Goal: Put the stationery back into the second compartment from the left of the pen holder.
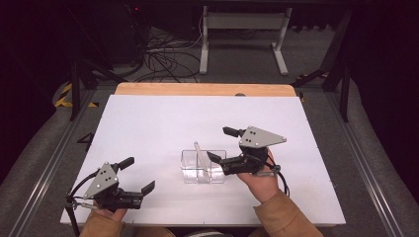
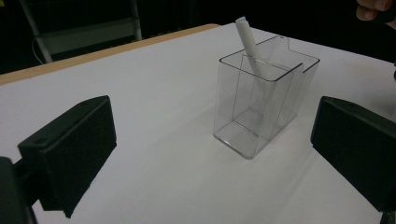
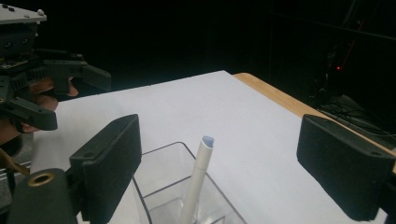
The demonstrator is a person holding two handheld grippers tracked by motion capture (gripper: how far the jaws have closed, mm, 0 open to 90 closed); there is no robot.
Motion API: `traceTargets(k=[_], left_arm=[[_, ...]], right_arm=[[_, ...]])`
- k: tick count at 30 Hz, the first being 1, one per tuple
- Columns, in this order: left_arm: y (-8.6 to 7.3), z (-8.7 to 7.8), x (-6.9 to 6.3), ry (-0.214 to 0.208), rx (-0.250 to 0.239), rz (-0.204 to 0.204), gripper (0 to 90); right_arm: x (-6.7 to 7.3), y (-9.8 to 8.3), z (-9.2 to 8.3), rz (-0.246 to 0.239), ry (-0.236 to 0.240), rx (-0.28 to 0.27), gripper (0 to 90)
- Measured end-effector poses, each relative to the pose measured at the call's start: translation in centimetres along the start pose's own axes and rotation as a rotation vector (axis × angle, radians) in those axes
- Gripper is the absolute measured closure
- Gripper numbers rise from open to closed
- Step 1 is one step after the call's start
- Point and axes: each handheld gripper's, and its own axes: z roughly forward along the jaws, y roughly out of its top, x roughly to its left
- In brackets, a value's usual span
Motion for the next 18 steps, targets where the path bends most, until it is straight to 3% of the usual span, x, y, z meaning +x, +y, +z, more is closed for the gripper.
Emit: traceTargets(k=[9, 18], left_arm=[[0.1, -0.2, 0.0, 0.005, -0.007, -0.009, 0.9], [0.1, -0.3, 0.0, 0.009, -0.009, -0.005, 0.9]], right_arm=[[-1.4, -0.4, -2.3, 0.018, -0.051, 0.021, 6.0], [-2.5, -2.7, -4.8, 0.042, -0.072, 0.046, 0.5]])
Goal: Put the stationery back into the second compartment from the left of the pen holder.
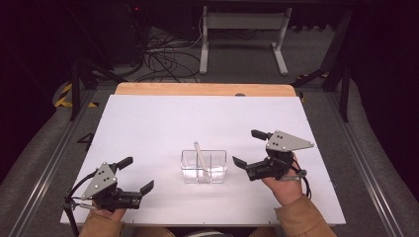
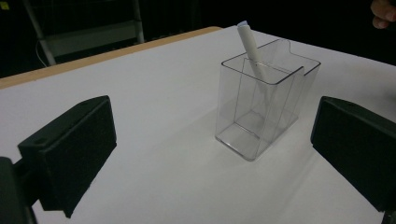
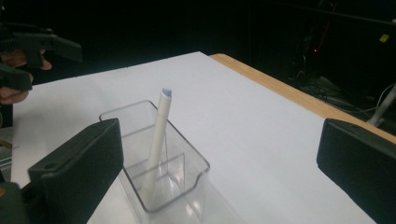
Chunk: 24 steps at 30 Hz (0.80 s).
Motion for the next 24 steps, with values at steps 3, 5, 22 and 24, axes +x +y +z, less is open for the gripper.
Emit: traceTargets(k=[3, 5, 22, 24], left_arm=[[0.0, 0.0, 0.0, 0.000, -0.002, 0.008, 0.9], [0.1, 0.0, -0.1, 0.001, -0.006, 0.009, 0.9], [0.1, -0.2, -0.3, 0.005, 0.002, 0.025, 1.1], [0.1, -0.2, -0.3, 0.007, 0.003, 0.028, 1.1]], right_arm=[[-0.3, -0.8, -0.7, 0.016, -0.010, 0.012, 0.1], [-0.4, -1.3, -1.1, 0.019, -0.015, 0.008, 0.1], [-0.9, -6.7, -3.8, 0.040, -0.077, 0.027, 0.3], [-1.0, -7.4, -4.1, 0.059, -0.074, 0.030, 0.3]])
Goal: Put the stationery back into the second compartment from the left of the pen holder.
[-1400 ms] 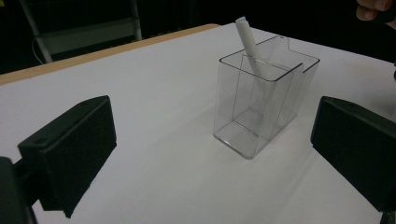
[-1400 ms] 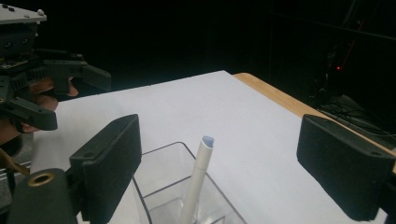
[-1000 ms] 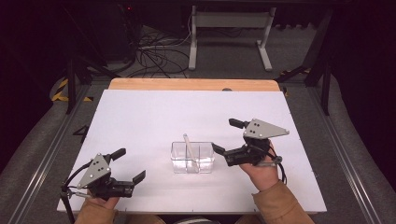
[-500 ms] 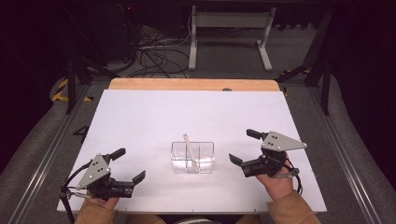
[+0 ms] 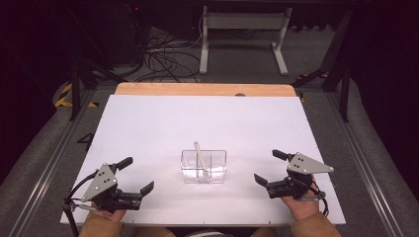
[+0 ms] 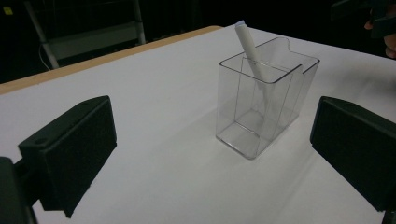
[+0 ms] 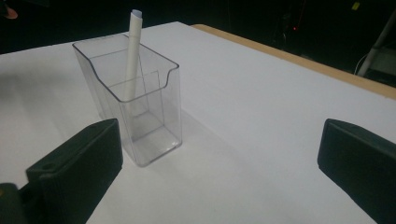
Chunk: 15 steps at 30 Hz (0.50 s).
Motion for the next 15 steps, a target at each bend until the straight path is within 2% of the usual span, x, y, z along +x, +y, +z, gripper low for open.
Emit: traceTargets(k=[5, 9, 15], left_arm=[[0.1, -0.2, -0.2, 0.001, -0.006, 0.011, 1.5], [0.0, -0.1, -0.3, 0.000, -0.001, 0.013, 1.5], [-0.3, -0.3, -0.4, -0.001, 0.005, 0.004, 1.5]], right_arm=[[-0.7, -1.7, -0.9, 0.060, -0.009, -0.002, 0.3], [-1.0, -2.9, -1.5, 0.099, -0.024, 0.023, 0.4], [-0.8, -3.8, -1.3, 0.098, -0.015, 0.056, 0.9]])
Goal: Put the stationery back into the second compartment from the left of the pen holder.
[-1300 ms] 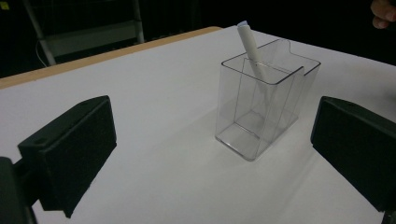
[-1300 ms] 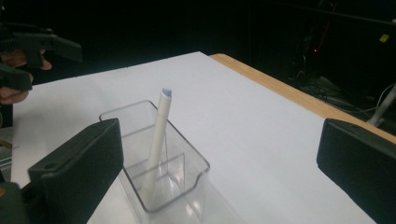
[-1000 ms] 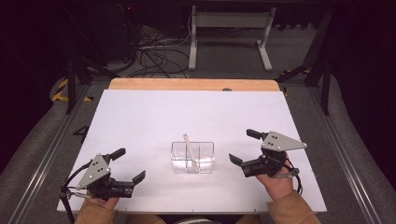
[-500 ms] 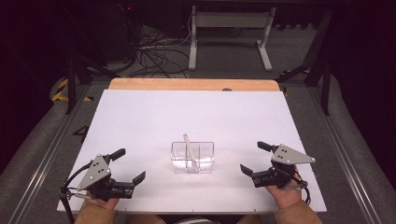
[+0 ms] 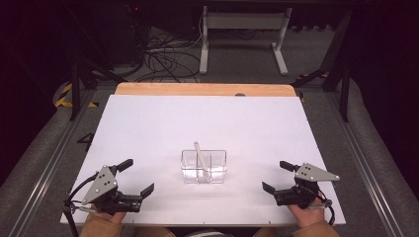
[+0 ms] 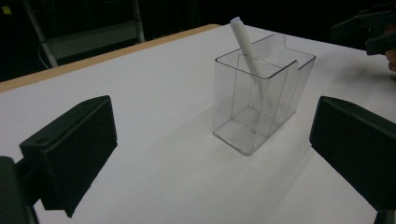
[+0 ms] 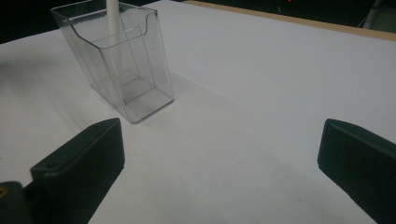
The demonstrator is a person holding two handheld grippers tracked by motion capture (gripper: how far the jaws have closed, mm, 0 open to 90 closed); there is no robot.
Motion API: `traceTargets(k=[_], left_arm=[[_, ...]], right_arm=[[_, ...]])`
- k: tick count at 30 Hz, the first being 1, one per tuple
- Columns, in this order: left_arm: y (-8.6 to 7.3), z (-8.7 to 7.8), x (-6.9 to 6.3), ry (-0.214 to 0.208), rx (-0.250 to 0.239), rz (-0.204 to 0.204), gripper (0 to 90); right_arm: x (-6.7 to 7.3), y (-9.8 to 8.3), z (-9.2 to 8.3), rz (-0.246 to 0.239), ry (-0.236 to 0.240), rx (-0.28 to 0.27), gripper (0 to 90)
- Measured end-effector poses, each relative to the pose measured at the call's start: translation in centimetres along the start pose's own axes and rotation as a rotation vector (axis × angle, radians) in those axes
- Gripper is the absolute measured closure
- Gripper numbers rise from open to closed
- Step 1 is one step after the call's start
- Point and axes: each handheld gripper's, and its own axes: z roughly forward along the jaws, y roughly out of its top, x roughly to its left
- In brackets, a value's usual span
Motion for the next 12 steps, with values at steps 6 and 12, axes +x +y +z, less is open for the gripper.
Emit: traceTargets(k=[6, 12], left_arm=[[-0.34, -0.25, 0.09, 0.003, 0.007, 0.001, 1.4], [-0.53, -0.17, 0.46, 0.003, 0.004, -0.009, 1.4]], right_arm=[[0.34, 0.31, 0.47, -0.048, 0.005, 0.013, 0.8], [0.28, 0.56, 0.08, -0.057, -0.007, -0.005, 0.9]])
